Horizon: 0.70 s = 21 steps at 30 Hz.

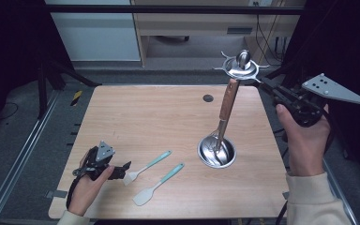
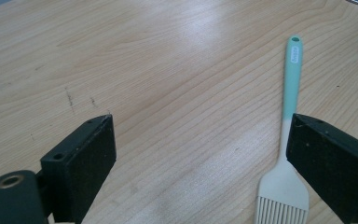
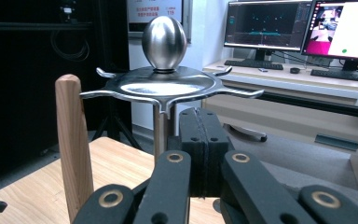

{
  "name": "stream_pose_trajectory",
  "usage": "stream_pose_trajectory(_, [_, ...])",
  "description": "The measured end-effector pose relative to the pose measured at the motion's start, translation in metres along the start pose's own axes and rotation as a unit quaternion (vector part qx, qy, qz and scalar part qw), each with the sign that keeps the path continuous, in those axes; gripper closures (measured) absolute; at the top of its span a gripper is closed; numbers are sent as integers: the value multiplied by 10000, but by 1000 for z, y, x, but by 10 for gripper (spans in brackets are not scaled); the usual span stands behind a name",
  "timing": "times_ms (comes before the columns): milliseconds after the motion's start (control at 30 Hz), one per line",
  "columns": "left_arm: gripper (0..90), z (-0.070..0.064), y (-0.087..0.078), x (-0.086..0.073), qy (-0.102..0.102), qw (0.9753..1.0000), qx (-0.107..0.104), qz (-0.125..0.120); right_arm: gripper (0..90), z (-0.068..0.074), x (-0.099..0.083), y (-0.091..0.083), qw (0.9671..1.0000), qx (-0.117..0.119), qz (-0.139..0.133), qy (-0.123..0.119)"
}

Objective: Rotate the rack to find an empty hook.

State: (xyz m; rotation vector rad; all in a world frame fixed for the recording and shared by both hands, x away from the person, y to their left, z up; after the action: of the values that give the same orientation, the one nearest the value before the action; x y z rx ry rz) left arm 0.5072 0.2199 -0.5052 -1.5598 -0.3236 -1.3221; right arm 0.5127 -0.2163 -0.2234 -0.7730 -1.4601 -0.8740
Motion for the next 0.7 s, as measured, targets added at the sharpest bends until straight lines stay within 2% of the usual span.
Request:
stream_pose_trajectory(267, [81,1,0,-1,-34,10000,-2,21,900,7,4,1,9999,69,-56,-112])
stream_pose_trajectory(433, [80,1,0,-1,-55,10000,-17,15,900,17,4,3,9996,151,-25,-245])
stream_pose_trajectory(700, [80,1,0,-2,-76,10000,-35,21,900,27,2,5,9994,229,-27,-275])
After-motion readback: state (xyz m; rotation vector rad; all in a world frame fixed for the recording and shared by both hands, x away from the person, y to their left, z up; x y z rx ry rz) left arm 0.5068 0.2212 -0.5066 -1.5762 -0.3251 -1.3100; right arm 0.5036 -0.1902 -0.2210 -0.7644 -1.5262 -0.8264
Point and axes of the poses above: each handheld gripper's, and its own axes: y roughly forward along the jaws, x roughly out of its top, z roughly to its left, the point moved 8 cm from there along y, roughly forward along the jaws, and after that the axes turned 8 degrees about -z, right-handed, at the moved point
